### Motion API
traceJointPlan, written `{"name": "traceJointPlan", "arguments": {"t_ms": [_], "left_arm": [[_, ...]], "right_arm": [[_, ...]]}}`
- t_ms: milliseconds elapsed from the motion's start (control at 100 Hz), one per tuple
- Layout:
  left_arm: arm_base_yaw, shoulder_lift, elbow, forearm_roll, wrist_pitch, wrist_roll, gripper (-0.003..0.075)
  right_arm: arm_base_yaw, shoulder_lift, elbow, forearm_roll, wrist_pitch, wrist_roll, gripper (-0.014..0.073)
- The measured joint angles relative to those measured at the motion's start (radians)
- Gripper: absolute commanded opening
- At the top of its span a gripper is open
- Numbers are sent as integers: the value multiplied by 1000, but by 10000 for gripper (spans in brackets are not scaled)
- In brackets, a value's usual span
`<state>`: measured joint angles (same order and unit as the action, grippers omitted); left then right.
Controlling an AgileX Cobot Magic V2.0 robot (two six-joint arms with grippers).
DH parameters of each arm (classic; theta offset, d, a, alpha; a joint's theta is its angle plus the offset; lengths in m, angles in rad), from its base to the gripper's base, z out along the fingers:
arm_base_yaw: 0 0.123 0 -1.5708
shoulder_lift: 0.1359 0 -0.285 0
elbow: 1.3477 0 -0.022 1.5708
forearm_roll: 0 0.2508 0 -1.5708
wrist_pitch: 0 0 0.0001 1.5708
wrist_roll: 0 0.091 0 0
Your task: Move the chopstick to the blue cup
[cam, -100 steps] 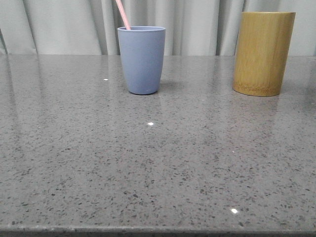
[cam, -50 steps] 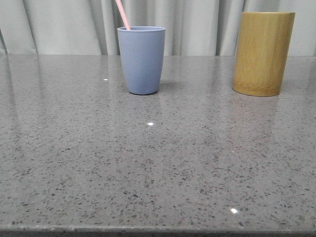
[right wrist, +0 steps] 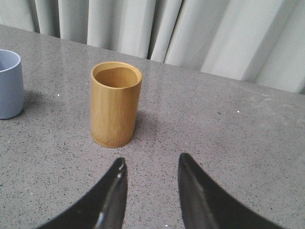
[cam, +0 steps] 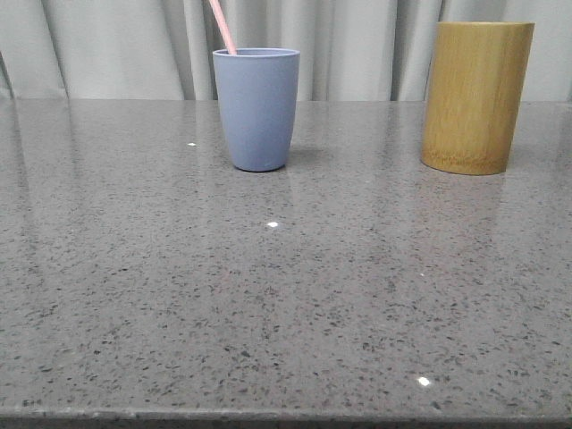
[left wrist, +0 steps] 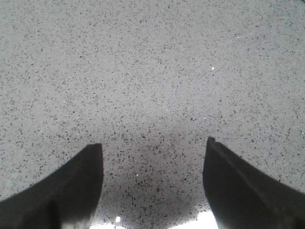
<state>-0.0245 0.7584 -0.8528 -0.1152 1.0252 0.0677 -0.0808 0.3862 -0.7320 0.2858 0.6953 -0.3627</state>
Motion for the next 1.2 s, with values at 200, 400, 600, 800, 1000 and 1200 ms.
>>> {"name": "traceJointPlan", "arguments": {"t_ms": [200,400,600,800,1000,1200], "left_arm": [[0,0,0,0,0,0,441],[0,0,0,0,0,0,441],[0,0,0,0,0,0,441],[0,0,0,0,0,0,441],[0,0,0,0,0,0,360],[0,0,0,0,0,0,63]], "right_arm": [[0,0,0,-5,44,2,283],[0,0,0,-7,67,2,276],[0,0,0,-8,75,4,276],[0,0,0,-8,86,6,251],[0,0,0,-8,118,8,-2],[0,0,0,-8,138,8,-67]]}}
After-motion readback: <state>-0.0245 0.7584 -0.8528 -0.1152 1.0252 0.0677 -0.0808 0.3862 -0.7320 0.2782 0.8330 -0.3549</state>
